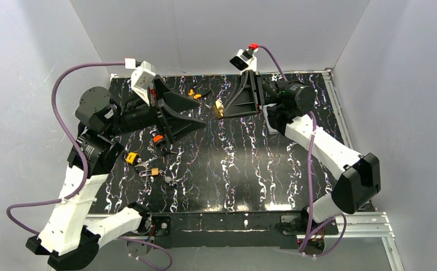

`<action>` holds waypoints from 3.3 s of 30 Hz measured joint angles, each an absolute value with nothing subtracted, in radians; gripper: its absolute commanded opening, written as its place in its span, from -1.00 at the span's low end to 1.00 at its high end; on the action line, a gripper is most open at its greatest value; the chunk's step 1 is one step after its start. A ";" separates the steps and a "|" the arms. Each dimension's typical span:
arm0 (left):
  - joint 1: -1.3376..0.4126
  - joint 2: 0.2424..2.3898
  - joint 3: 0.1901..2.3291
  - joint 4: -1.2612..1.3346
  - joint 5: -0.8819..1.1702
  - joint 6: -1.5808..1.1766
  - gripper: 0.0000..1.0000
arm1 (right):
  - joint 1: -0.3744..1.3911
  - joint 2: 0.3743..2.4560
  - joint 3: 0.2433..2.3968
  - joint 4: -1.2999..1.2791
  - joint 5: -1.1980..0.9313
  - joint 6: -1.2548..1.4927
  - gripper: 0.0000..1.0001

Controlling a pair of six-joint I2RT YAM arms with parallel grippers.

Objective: Lock with the key
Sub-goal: Lock the lock.

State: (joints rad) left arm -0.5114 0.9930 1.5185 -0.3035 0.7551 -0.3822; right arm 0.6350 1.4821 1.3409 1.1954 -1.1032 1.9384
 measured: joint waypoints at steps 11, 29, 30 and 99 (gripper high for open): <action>-0.511 1.069 1.519 -0.128 0.811 -0.473 0.40 | 0.635 1.460 1.381 1.276 -1.046 2.040 -0.97; -0.511 1.146 1.521 0.120 0.883 -0.638 0.20 | 0.656 1.448 1.442 1.267 -1.019 2.040 -0.97; -0.511 1.151 1.521 0.134 0.885 -0.649 0.17 | 0.657 1.448 1.447 1.267 -1.017 2.040 -0.97; -0.511 1.124 1.657 -0.514 0.856 -0.564 -1.00 | 0.643 1.071 1.356 -0.065 -0.816 0.585 0.61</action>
